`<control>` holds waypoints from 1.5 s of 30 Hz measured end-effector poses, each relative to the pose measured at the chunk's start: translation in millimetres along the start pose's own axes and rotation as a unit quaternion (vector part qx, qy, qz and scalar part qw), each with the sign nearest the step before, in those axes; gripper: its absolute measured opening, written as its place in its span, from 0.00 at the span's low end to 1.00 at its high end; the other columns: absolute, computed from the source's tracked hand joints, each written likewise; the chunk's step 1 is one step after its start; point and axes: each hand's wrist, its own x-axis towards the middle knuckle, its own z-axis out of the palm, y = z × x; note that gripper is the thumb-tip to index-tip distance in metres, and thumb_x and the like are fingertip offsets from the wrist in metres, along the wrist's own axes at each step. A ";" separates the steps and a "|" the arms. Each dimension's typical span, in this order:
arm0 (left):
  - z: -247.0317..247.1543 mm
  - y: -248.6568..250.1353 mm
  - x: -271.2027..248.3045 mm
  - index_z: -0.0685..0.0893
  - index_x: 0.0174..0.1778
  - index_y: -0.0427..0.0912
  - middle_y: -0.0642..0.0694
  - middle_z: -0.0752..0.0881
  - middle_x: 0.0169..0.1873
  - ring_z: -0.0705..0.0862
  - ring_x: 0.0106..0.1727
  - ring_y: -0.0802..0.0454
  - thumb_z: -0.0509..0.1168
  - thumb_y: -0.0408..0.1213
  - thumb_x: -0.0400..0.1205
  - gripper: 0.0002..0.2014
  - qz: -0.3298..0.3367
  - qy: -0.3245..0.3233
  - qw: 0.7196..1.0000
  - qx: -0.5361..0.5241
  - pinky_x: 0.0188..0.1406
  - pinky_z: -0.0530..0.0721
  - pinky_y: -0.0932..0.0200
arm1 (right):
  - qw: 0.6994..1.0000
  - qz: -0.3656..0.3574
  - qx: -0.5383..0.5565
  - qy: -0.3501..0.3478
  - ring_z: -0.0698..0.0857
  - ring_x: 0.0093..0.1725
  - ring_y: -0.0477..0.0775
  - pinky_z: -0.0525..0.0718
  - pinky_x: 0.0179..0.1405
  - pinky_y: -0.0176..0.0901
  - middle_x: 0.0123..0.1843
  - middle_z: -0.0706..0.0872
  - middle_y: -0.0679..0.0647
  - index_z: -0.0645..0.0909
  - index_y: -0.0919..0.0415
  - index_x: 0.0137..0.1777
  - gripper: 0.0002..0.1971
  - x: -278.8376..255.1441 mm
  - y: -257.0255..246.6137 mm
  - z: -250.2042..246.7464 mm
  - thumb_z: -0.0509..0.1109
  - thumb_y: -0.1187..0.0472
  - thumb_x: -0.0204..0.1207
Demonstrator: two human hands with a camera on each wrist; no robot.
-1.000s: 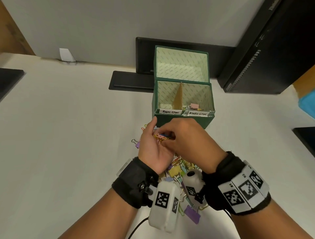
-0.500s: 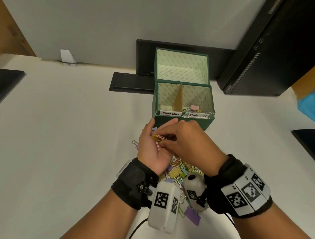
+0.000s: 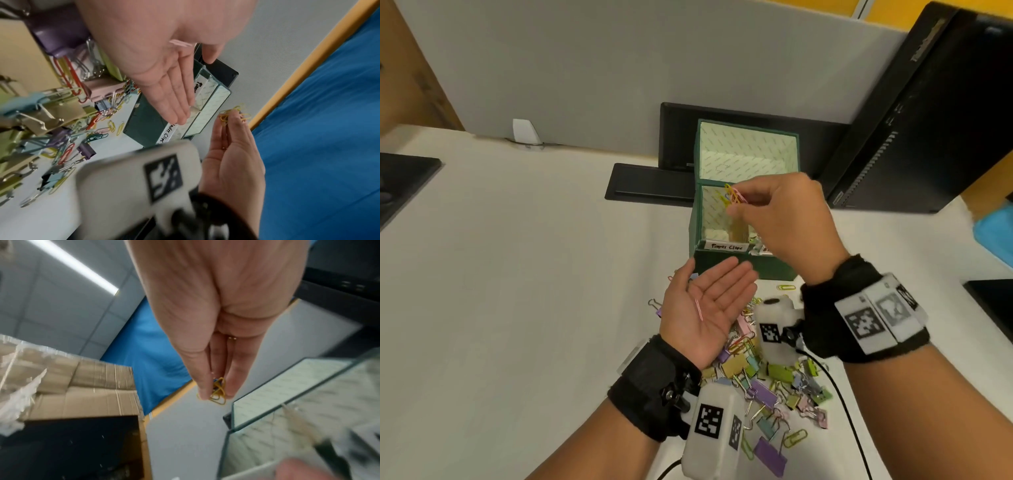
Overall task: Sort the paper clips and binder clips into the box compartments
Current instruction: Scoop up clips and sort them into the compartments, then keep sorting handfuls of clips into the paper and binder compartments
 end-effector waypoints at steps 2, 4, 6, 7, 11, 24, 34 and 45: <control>0.5 0.1 -1.0 0.82 0.62 0.25 0.27 0.86 0.58 0.88 0.57 0.35 0.56 0.52 0.86 0.29 -0.003 0.000 1.000 0.000 0.56 0.87 0.43 | 0.997 0.001 -0.071 -0.016 0.90 0.46 0.46 0.89 0.50 0.42 0.45 0.93 0.48 0.92 0.56 0.52 0.07 12.7 4.3 5.6 0.76 0.59 0.76; 0.4 0.7 -1.2 0.82 0.62 0.26 0.27 0.86 0.58 0.88 0.57 0.36 0.56 0.52 0.86 0.28 -0.005 0.002 1.000 -0.005 0.55 0.88 0.44 | 0.983 0.024 -0.154 -0.101 0.88 0.48 0.49 0.85 0.46 0.36 0.49 0.91 0.50 0.90 0.59 0.57 0.13 18.5 7.1 11.9 0.77 0.55 0.75; 0.6 1.7 -0.9 0.82 0.61 0.26 0.28 0.86 0.57 0.88 0.56 0.36 0.57 0.51 0.85 0.28 -0.004 0.002 1.000 -0.012 0.56 0.87 0.44 | 0.970 0.040 -0.190 -0.144 0.85 0.54 0.48 0.77 0.47 0.32 0.56 0.89 0.51 0.86 0.57 0.64 0.20 15.9 8.2 15.7 0.77 0.51 0.75; 0.8 2.0 -0.7 0.82 0.61 0.26 0.28 0.86 0.57 0.88 0.56 0.36 0.57 0.51 0.85 0.28 -0.002 0.004 1.000 -0.013 0.57 0.86 0.43 | 0.973 0.038 -0.178 -0.140 0.84 0.55 0.47 0.76 0.49 0.32 0.58 0.88 0.51 0.85 0.56 0.66 0.21 11.5 6.3 15.4 0.76 0.49 0.75; 0.4 0.9 -0.3 0.84 0.58 0.30 0.32 0.89 0.51 0.90 0.50 0.39 0.58 0.49 0.85 0.23 0.016 0.013 1.000 -0.021 0.52 0.89 0.46 | 0.973 0.004 -0.127 -0.195 0.87 0.42 0.41 0.84 0.41 0.34 0.45 0.90 0.45 0.90 0.51 0.53 0.11 -18.7 -11.4 11.8 0.76 0.48 0.74; 2.9 0.1 -2.4 0.84 0.62 0.34 0.35 0.87 0.58 0.86 0.60 0.40 0.59 0.52 0.84 0.25 0.019 -0.014 0.999 -0.038 0.64 0.82 0.44 | 0.967 -0.015 -0.094 -0.238 0.86 0.40 0.37 0.80 0.39 0.27 0.42 0.90 0.43 0.91 0.52 0.51 0.09 -30.7 -11.9 20.2 0.74 0.64 0.75; 1.2 0.1 0.9 0.82 0.60 0.30 0.29 0.88 0.53 0.90 0.49 0.39 0.60 0.46 0.85 0.21 0.027 0.041 0.999 0.024 0.51 0.89 0.51 | 0.979 0.004 -0.171 -0.113 0.87 0.49 0.47 0.87 0.55 0.45 0.56 0.91 0.46 0.90 0.49 0.55 0.08 20.1 7.1 24.8 0.70 0.53 0.82; 19.8 2.4 -15.5 0.82 0.52 0.37 0.40 0.84 0.35 0.86 0.36 0.45 0.61 0.35 0.84 0.07 0.120 0.016 0.977 0.174 0.37 0.87 0.57 | 0.996 0.072 0.010 -0.044 0.85 0.48 0.28 0.78 0.45 0.20 0.50 0.90 0.35 0.89 0.46 0.58 0.11 -55.6 27.7 -51.4 0.70 0.48 0.81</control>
